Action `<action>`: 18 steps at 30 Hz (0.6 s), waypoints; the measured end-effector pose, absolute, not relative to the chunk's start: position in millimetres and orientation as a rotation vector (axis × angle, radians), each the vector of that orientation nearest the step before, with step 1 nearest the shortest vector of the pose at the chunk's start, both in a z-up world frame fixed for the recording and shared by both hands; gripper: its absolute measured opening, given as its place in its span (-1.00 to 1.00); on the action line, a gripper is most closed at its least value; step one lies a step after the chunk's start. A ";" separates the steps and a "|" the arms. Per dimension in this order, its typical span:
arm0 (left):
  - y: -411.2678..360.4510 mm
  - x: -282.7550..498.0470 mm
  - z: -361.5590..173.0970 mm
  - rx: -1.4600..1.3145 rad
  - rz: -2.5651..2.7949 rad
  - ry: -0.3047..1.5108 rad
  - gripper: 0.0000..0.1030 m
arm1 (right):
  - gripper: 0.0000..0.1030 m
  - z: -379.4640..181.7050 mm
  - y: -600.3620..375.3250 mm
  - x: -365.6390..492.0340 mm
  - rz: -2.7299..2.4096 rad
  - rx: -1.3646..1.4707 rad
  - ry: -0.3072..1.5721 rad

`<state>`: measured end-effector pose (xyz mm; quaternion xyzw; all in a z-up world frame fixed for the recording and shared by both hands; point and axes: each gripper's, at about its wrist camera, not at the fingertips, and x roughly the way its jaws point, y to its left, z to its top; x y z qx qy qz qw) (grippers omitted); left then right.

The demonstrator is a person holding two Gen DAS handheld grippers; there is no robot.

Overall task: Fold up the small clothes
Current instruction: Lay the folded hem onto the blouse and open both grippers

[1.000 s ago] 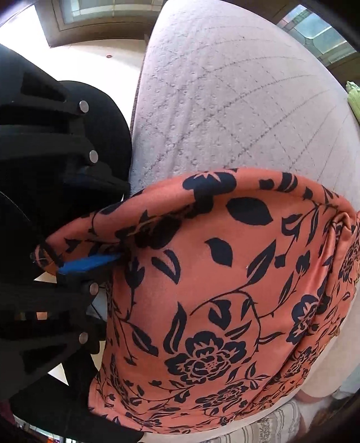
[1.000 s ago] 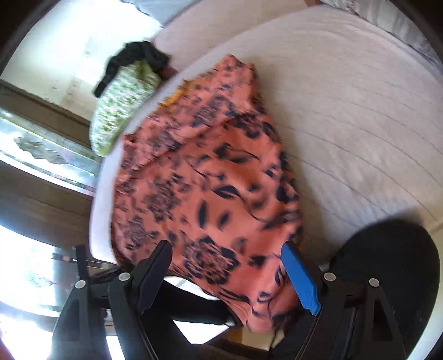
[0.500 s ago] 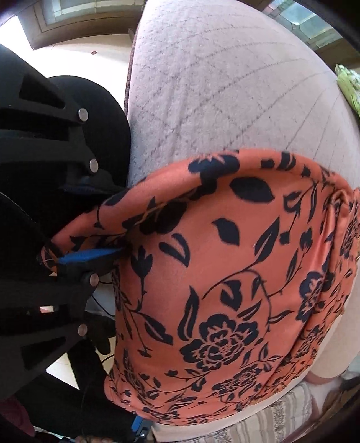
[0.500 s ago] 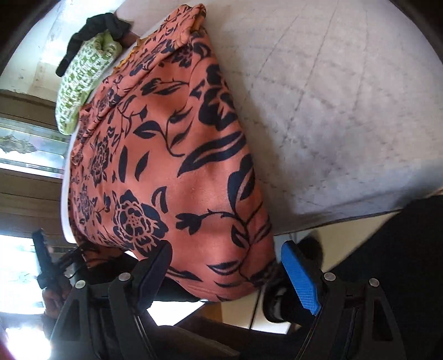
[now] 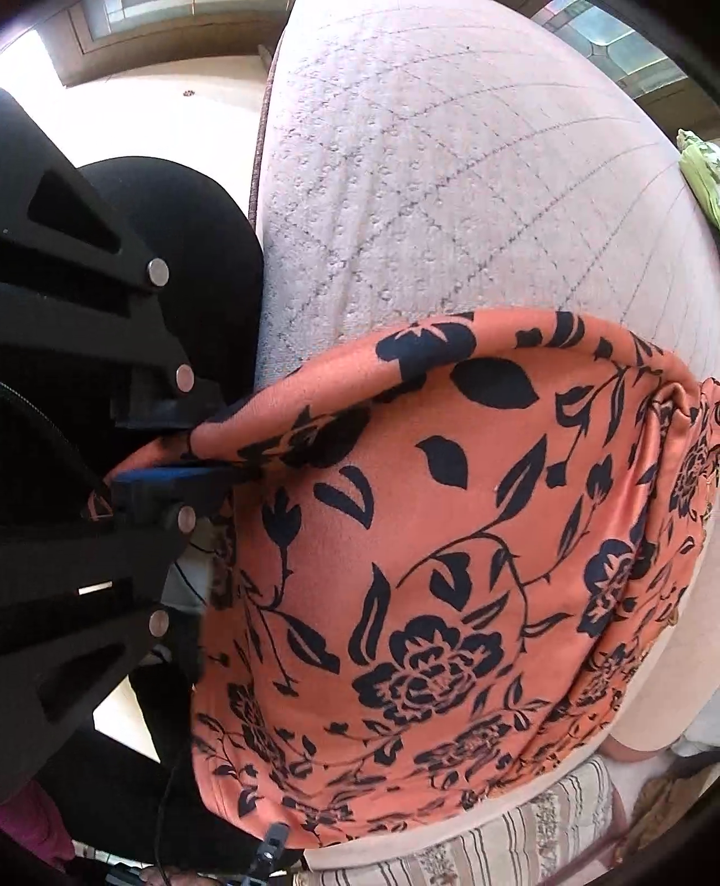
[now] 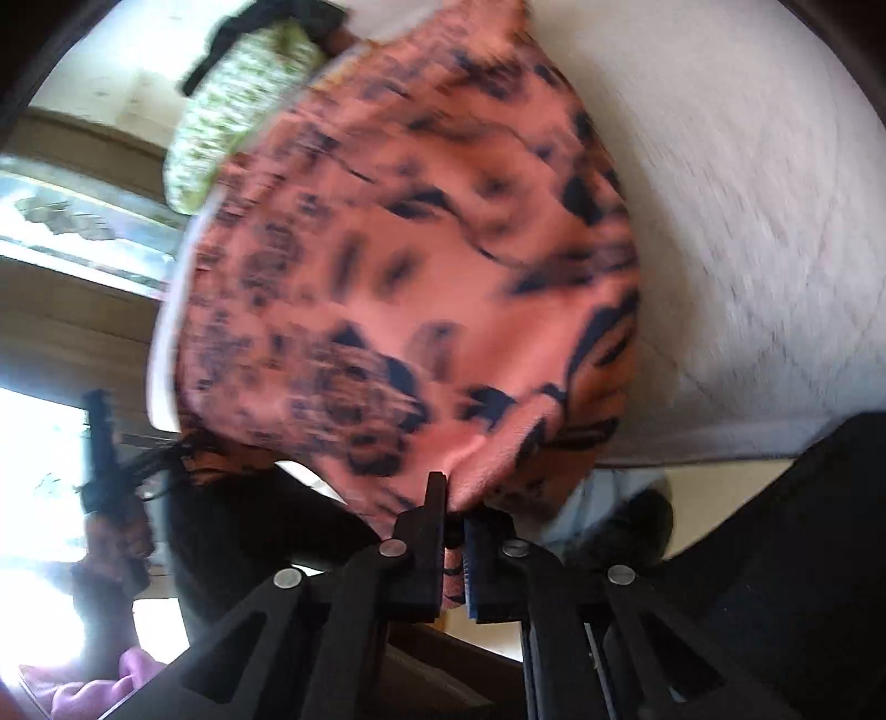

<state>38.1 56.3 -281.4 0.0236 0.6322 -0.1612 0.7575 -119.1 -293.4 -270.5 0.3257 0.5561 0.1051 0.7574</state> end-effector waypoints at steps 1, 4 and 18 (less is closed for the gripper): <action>58.3 40.1 -276.5 0.040 -0.362 1.379 -0.83 | -0.91 -261.4 -295.2 -117.7 0.240 0.725 1.175; 62.8 43.0 -261.6 -0.018 -0.412 1.373 -0.84 | -0.91 -245.7 -301.0 -102.7 0.265 0.797 1.111; 76.8 108.4 -208.2 -0.170 -0.365 1.230 -0.84 | -0.88 -249.1 -339.2 -20.2 0.010 0.844 1.014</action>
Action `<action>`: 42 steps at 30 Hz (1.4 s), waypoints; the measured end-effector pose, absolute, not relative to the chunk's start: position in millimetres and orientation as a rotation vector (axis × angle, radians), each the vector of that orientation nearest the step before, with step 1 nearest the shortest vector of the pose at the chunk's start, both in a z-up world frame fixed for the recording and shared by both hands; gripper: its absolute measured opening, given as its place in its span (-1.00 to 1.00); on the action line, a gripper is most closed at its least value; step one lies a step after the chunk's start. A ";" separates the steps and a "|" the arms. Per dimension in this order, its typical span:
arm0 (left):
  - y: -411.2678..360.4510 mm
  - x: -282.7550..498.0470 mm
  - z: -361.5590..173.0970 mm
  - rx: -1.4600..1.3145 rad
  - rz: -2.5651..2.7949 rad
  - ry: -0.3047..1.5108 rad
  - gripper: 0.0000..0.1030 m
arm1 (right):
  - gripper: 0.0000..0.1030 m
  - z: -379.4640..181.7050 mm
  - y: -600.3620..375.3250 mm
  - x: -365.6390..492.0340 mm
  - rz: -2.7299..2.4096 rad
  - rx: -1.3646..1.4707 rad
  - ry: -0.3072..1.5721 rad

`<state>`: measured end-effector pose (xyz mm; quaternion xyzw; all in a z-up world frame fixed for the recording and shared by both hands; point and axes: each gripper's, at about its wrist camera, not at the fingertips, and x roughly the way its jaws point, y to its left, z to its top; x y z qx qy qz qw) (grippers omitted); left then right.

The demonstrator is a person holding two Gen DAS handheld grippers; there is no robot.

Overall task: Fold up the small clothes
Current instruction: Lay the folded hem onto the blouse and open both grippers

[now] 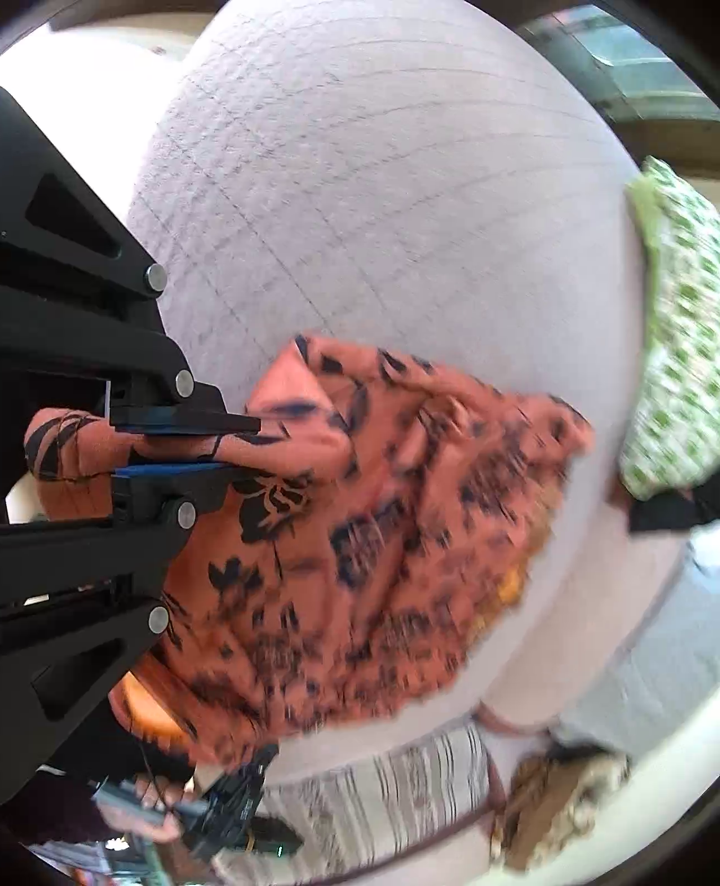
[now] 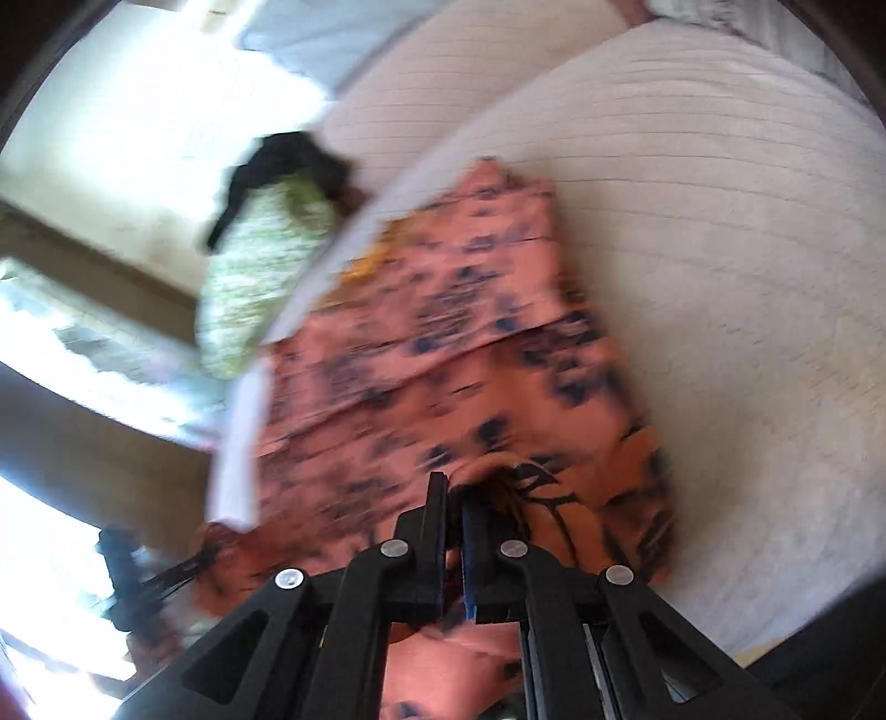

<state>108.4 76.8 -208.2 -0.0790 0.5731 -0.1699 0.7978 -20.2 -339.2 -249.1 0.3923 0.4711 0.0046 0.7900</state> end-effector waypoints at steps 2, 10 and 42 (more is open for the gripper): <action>71.6 100.1 -216.4 -0.158 -0.359 1.247 -0.83 | -0.88 -250.6 -335.0 -19.9 0.028 0.846 1.039; 98.4 68.0 -224.2 -0.195 -0.329 1.270 0.07 | -0.01 -212.0 -347.4 -71.5 0.048 0.738 0.969; 74.4 47.2 -220.7 -0.147 -0.610 1.218 -0.83 | 0.82 -228.8 -338.0 -99.2 0.042 0.905 1.013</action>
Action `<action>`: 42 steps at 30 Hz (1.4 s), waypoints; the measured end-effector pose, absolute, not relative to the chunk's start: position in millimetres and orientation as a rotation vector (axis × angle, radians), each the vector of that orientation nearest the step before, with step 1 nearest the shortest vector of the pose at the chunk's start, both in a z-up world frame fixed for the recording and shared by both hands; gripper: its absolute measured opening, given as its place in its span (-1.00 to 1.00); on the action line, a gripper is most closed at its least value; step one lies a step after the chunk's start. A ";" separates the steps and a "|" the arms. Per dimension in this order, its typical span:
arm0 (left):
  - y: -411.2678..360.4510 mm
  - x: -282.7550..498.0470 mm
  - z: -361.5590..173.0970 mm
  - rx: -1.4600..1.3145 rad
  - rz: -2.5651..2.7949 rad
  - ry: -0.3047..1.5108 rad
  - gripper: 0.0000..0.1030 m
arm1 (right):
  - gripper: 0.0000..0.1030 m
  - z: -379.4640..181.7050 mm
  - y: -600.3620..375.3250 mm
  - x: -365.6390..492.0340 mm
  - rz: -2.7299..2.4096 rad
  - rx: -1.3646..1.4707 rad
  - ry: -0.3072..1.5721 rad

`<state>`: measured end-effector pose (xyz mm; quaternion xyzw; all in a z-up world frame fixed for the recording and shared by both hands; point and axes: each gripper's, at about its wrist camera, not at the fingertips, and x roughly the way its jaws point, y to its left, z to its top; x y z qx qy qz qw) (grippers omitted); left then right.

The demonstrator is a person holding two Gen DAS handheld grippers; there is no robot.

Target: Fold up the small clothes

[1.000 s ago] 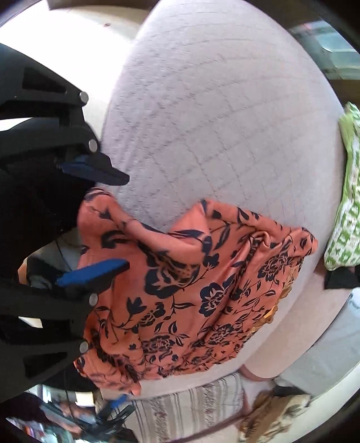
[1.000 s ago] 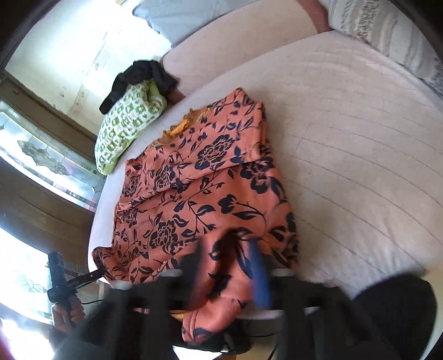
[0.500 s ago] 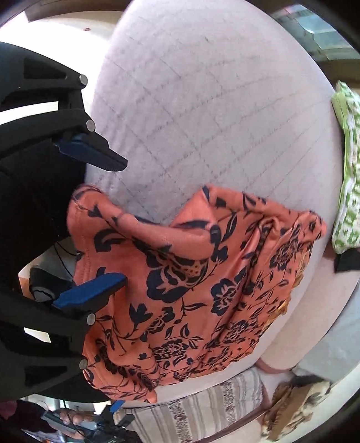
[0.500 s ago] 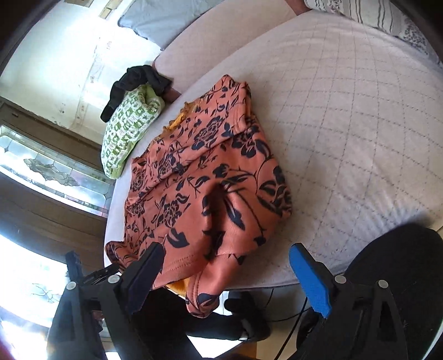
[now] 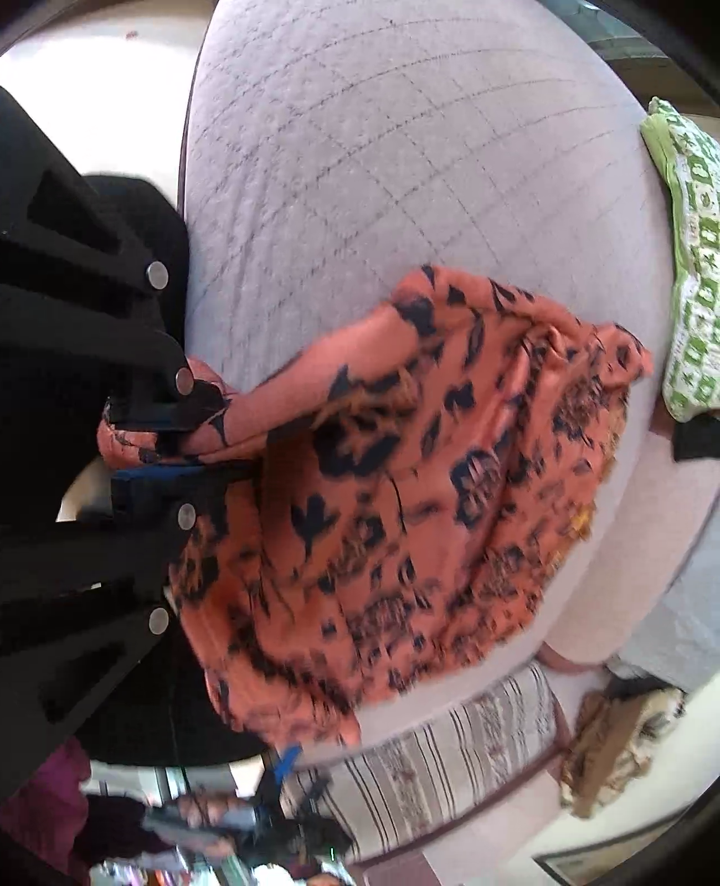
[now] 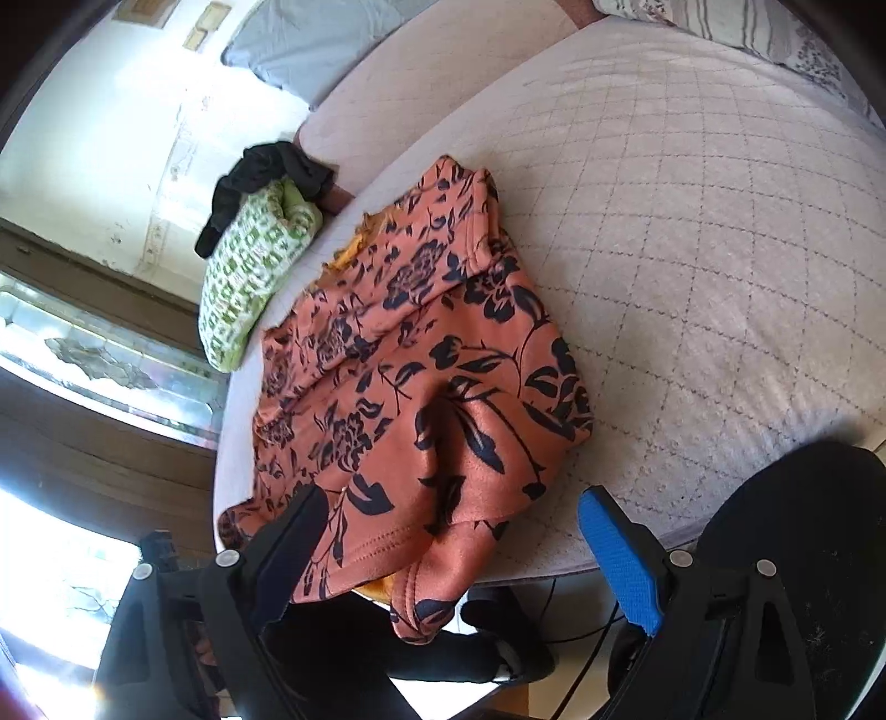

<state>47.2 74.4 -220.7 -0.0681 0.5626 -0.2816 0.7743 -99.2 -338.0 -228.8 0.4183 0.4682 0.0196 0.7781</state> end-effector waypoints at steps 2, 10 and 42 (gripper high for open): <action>72.4 41.6 -207.6 -0.182 -0.649 1.195 -0.83 | 0.82 -235.9 -331.0 -93.9 0.049 0.915 1.044; 118.4 34.9 -121.2 -0.475 -0.763 0.960 -0.84 | 0.82 -219.3 -328.9 -100.3 0.148 0.930 0.974; 151.6 48.3 -218.6 -0.406 -0.390 1.215 -0.63 | 0.66 -320.7 -301.6 -104.9 0.125 1.039 1.139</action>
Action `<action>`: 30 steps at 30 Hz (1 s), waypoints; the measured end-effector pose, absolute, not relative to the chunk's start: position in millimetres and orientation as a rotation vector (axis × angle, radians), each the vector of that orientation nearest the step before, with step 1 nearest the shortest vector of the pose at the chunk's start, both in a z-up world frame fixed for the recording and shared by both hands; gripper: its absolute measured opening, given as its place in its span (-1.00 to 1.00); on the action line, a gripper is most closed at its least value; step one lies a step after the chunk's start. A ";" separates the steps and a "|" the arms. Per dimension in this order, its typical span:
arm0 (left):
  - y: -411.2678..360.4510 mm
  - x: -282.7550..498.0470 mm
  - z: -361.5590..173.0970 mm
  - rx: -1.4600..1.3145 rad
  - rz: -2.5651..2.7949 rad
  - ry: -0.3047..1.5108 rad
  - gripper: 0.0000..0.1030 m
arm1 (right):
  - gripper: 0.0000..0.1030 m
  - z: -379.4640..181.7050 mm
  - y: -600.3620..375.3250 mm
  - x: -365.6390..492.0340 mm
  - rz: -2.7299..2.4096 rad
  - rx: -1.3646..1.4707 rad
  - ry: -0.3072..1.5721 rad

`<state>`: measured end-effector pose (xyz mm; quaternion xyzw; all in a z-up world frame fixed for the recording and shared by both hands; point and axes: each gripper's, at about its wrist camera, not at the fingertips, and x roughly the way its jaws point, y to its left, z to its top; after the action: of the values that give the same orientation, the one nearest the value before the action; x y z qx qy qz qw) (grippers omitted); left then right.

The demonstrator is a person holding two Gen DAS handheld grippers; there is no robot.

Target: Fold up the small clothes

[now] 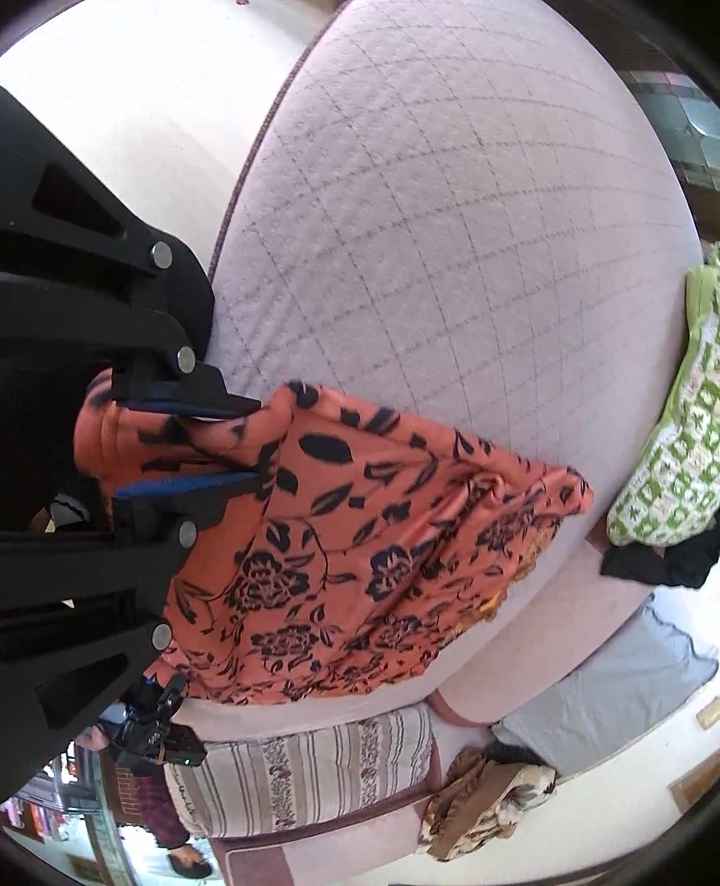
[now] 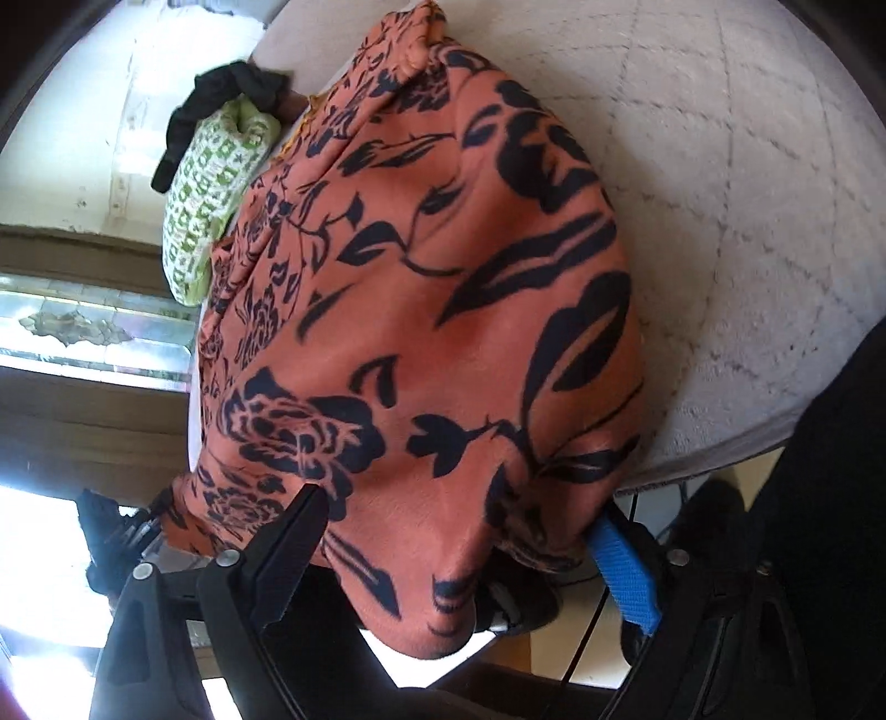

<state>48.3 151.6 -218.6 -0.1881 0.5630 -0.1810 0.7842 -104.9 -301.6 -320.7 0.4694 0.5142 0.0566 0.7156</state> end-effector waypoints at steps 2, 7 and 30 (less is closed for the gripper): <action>153.9 48.5 -220.5 -0.406 -0.375 1.215 -0.63 | 0.63 -315.7 -312.5 -112.7 0.210 1.169 1.056; 153.1 51.8 -221.5 -0.395 -0.366 1.211 -0.63 | 0.59 -223.1 -380.3 -148.9 0.453 1.309 0.510; 136.1 50.7 -233.0 -0.350 -0.408 1.252 0.28 | 0.91 -297.5 -313.4 -94.2 0.011 0.646 1.194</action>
<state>50.7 136.1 -233.0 -0.1620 0.5787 -0.1885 0.7767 -94.2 -313.4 -297.5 0.2987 0.5523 0.0051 0.7783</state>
